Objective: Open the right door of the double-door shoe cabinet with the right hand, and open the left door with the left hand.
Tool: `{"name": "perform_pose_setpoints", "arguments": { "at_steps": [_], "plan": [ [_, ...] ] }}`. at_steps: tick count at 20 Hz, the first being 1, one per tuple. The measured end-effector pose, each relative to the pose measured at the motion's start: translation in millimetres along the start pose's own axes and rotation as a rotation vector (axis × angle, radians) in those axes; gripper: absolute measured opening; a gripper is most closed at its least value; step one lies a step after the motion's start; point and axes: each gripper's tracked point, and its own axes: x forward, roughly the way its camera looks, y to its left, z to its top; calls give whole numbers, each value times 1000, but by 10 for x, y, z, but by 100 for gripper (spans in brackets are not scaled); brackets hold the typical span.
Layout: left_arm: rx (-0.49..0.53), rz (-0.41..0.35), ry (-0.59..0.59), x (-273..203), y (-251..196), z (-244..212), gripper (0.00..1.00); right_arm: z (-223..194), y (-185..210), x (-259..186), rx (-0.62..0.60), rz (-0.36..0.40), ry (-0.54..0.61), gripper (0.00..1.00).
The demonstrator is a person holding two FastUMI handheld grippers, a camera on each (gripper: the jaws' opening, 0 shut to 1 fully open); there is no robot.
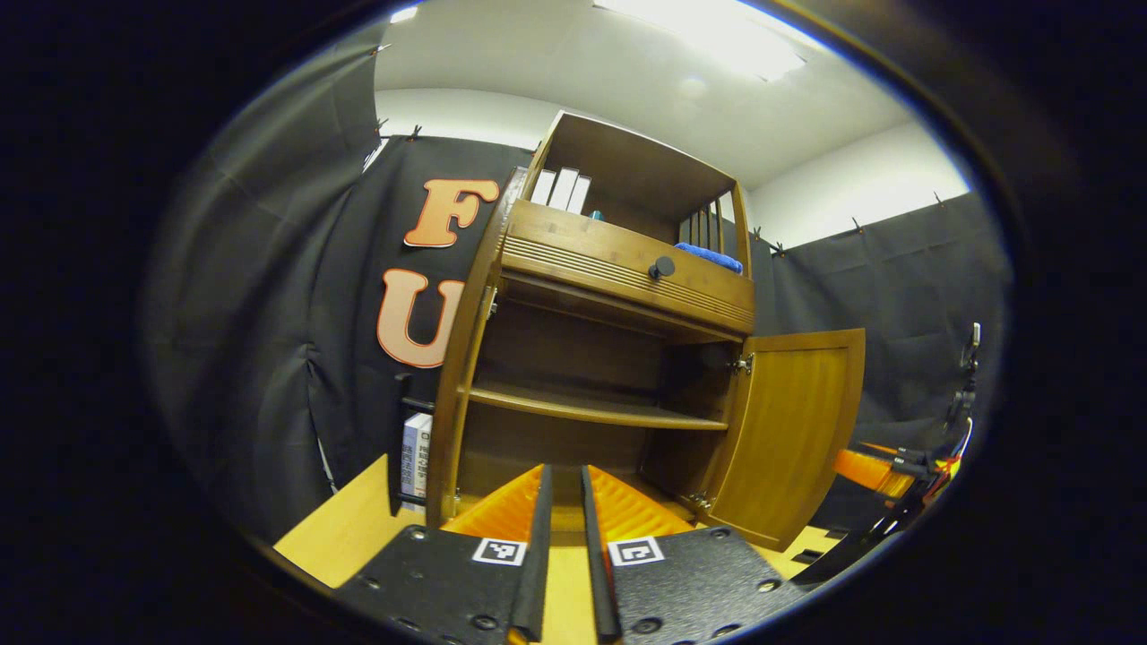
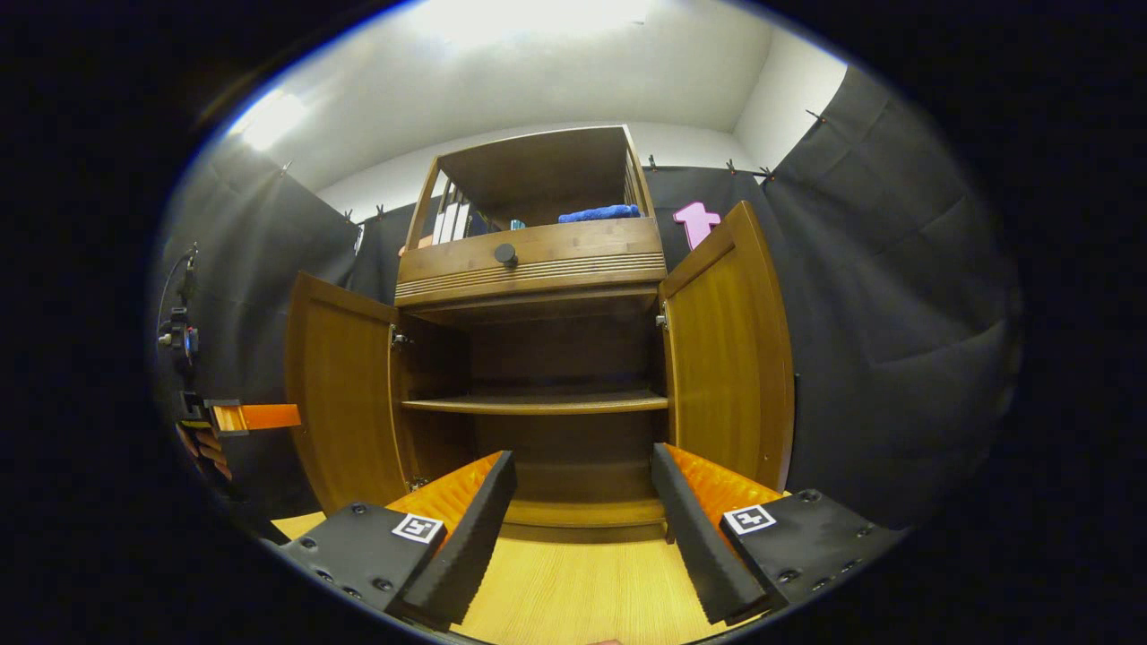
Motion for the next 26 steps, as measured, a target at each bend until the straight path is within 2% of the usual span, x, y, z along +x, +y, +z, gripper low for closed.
{"name": "perform_pose_setpoints", "arguments": {
  "at_steps": [1,2,3,4,6,7,8,9,10,11,12,15,19,20,21,23,24,26],
  "plan": [
    [-11,-6,-2,36,-77,-67,37,1,6,-2,4,10,2,98],
    [-11,-5,-1,57,-95,-76,50,-7,18,-6,4,15,4,90],
    [-10,-4,0,87,-112,-105,56,-5,13,1,4,18,6,90],
    [-9,1,2,107,-119,-119,62,-10,12,-5,5,21,7,98],
    [-8,1,9,125,-148,-174,74,-37,33,0,14,31,14,98],
    [-4,4,9,126,-161,-190,82,-46,31,-4,18,35,17,90],
    [8,11,3,135,-157,-186,87,-54,34,3,19,37,19,90],
    [28,20,-3,146,-150,-179,94,-54,31,15,19,36,20,98],
    [52,29,-7,135,-142,-173,94,-58,34,20,16,36,21,90],
    [71,37,-13,115,-141,-184,98,-67,47,20,14,37,22,90],
    [88,50,-19,100,-132,-176,94,-79,60,22,14,39,23,90],
    [127,55,-28,82,-163,-179,94,-77,105,16,29,47,16,90],
    [113,45,-27,33,-208,-187,94,-82,133,-2,31,52,18,90],
    [112,45,-24,30,-205,-198,90,-82,138,-14,32,53,18,90],
    [109,45,-21,21,-203,-209,94,-82,150,-12,32,55,17,90],
    [103,51,-19,5,-183,-210,94,-74,153,-18,32,58,15,90],
    [103,51,-20,5,-185,-200,90,-72,157,-30,32,59,14,90],
    [108,54,-25,16,-174,-192,94,-59,156,-38,33,59,10,90]
  ]
}}
